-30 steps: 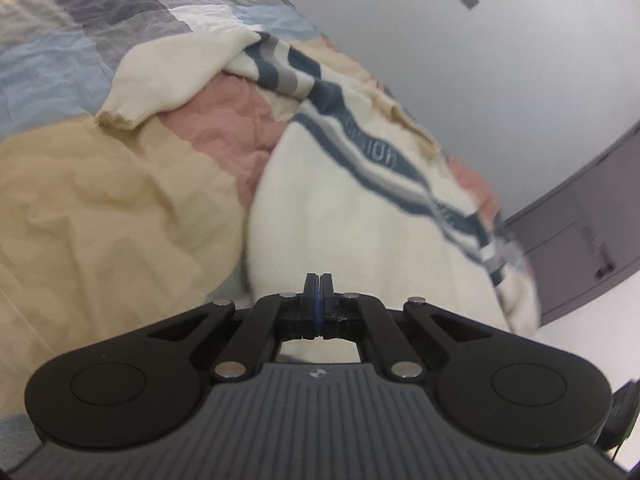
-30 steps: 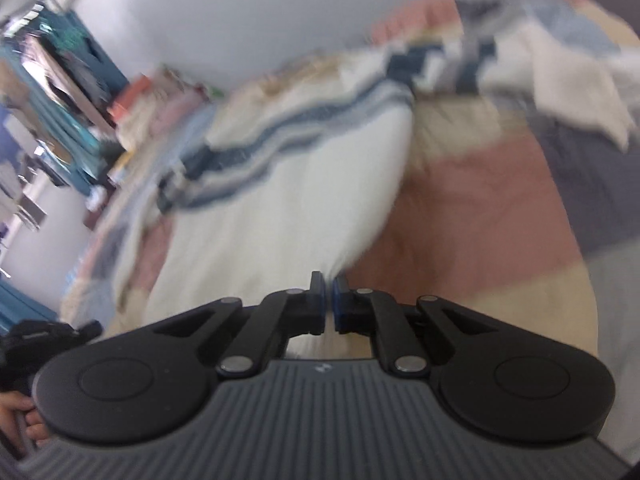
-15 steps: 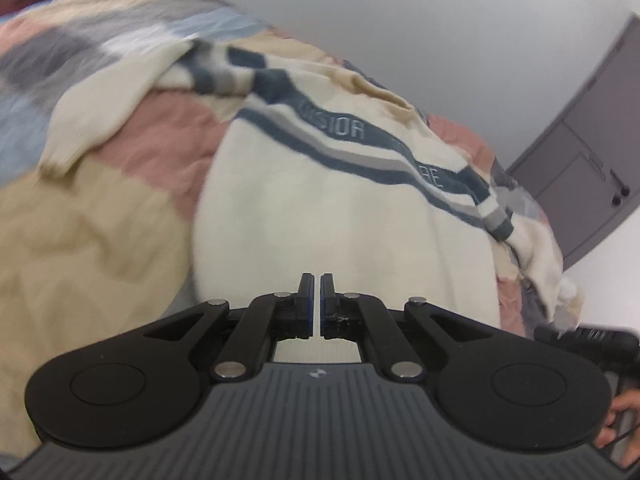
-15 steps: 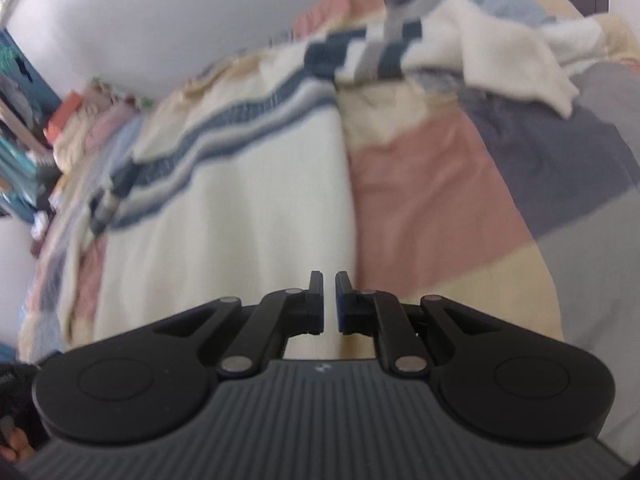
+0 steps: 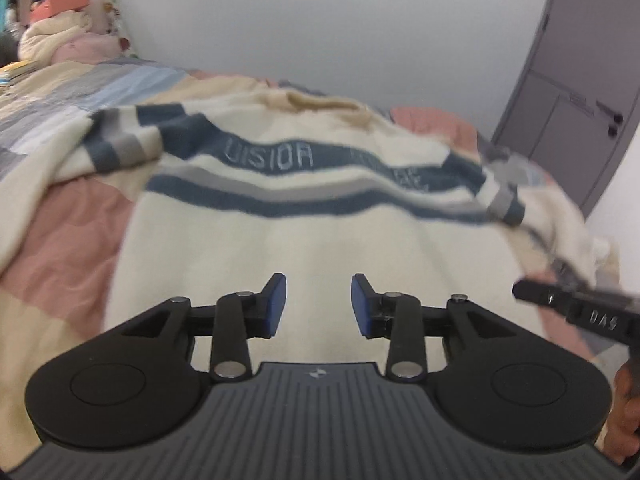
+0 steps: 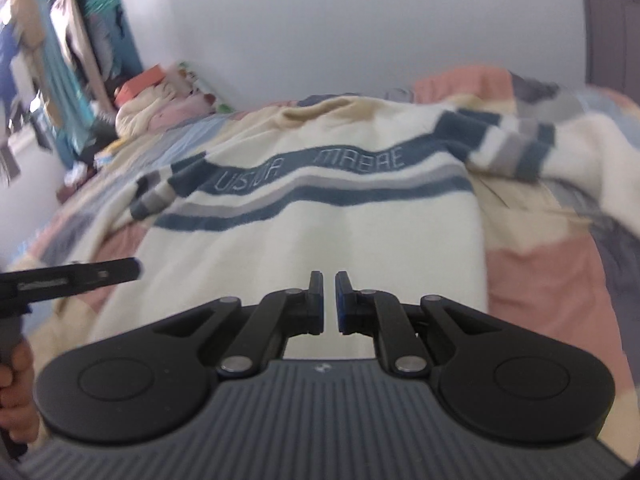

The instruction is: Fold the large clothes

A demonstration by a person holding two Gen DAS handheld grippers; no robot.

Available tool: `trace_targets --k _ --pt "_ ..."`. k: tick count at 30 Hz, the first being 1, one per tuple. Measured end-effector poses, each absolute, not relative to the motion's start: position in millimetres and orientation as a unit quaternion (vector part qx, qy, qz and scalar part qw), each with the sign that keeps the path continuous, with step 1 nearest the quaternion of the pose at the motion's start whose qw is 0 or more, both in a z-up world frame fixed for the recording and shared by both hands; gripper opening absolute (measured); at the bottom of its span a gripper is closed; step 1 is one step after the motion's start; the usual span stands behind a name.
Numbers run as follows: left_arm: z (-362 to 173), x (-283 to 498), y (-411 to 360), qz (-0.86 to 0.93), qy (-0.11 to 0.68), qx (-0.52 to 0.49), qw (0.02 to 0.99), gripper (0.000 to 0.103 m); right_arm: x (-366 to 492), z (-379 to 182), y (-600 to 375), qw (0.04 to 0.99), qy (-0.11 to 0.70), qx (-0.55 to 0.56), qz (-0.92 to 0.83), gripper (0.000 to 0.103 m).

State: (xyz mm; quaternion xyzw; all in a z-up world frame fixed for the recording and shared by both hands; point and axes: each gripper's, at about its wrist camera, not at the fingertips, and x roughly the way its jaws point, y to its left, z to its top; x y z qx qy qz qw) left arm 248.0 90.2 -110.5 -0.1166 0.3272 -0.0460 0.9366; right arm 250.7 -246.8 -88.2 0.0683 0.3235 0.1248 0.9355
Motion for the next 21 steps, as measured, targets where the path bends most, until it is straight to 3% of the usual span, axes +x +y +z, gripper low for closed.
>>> trace_targets --k 4,5,6,8,21 --pt "-128 261 91 -0.057 0.33 -0.12 0.935 0.046 261 -100 -237 0.938 0.321 0.045 0.124 0.011" --pt "-130 264 92 -0.058 0.33 -0.121 0.934 0.047 265 -104 -236 0.938 0.324 0.042 0.118 0.029" --pt "-133 267 93 -0.06 0.331 -0.121 0.934 0.047 267 -107 -235 0.938 0.325 0.044 0.115 0.058" --pt "-139 269 94 -0.06 0.332 -0.12 0.934 0.047 269 -114 -235 0.94 0.317 0.054 0.115 0.077" --pt "-172 293 100 -0.042 0.359 -0.12 0.925 0.05 303 -146 -240 0.919 0.366 0.095 0.115 0.074"
